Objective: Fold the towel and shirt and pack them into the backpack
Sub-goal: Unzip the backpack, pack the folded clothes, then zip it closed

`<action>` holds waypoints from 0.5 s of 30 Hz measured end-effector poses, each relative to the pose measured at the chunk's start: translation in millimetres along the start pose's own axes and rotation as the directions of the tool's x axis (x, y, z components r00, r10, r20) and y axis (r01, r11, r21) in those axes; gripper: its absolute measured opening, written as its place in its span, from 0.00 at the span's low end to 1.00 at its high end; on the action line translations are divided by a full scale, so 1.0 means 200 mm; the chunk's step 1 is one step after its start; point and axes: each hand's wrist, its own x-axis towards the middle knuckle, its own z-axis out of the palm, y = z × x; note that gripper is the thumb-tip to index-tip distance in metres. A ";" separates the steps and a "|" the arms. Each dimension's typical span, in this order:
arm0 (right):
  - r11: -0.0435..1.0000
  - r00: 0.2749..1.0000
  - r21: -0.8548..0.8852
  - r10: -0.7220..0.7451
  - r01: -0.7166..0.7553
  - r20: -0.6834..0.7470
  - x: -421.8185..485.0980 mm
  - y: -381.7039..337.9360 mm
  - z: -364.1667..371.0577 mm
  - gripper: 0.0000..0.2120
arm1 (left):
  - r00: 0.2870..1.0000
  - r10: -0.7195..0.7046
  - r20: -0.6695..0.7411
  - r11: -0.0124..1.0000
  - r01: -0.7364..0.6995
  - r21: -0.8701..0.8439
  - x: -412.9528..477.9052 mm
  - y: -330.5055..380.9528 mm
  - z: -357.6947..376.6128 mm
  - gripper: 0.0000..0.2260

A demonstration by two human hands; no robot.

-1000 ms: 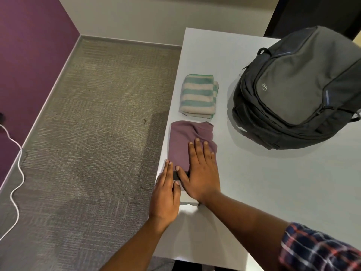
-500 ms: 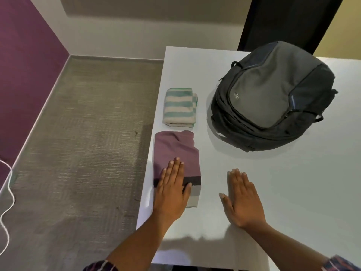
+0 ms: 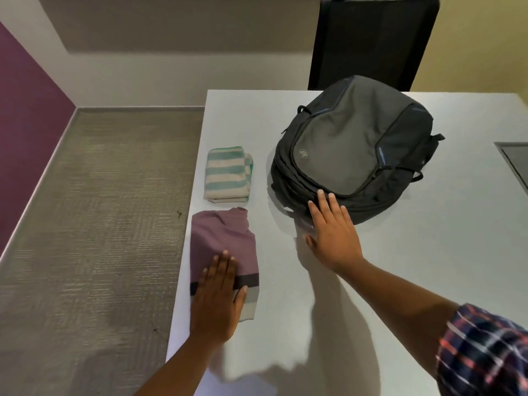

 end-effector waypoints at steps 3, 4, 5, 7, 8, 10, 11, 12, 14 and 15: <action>1.000 0.995 0.021 -0.010 0.008 0.103 0.08 0.04 -0.03 0.36 | 0.999 -0.003 0.034 1.000 0.003 0.007 0.00 -0.01 -0.01 0.30; 1.000 0.989 0.017 -0.026 0.023 0.145 0.09 0.05 -0.04 0.36 | 0.999 0.001 0.046 1.000 -0.002 0.016 0.00 -0.01 -0.01 0.30; 0.999 0.982 0.008 -0.041 0.040 0.183 0.10 0.06 -0.04 0.37 | 0.998 0.004 0.055 1.000 -0.005 0.026 0.01 -0.02 -0.01 0.30; 0.998 0.974 -0.002 -0.059 0.061 0.221 0.11 0.08 -0.05 0.37 | 0.998 0.000 0.068 0.999 -0.003 0.034 0.01 -0.02 -0.01 0.30; 0.998 0.971 -0.004 -0.061 0.064 0.233 0.11 0.09 -0.06 0.37 | 0.997 -0.007 0.071 1.000 0.005 0.031 0.01 -0.02 -0.01 0.30; 0.997 0.961 -0.024 -0.063 0.072 0.269 0.08 0.12 -0.06 0.37 | 0.996 -0.032 0.078 0.999 0.031 0.015 0.00 -0.01 -0.02 0.31; 0.996 0.955 -0.031 -0.068 0.080 0.287 0.06 0.13 -0.05 0.37 | 0.996 -0.046 0.078 0.999 0.046 0.004 0.00 0.00 -0.02 0.31; 0.996 0.950 -0.032 -0.071 0.085 0.304 0.02 0.15 -0.05 0.38 | 0.996 -0.058 0.074 0.998 0.058 -0.006 0.00 0.01 -0.03 0.31; 0.996 0.945 -0.021 -0.076 0.087 0.317 -0.06 0.18 -0.03 0.38 | 0.994 -0.073 0.075 0.997 0.075 -0.015 0.00 0.04 -0.03 0.32; 0.996 0.947 -0.014 -0.079 0.088 0.312 -0.11 0.20 -0.03 0.38 | 0.994 -0.078 0.074 0.997 0.079 -0.011 -0.01 0.06 -0.03 0.32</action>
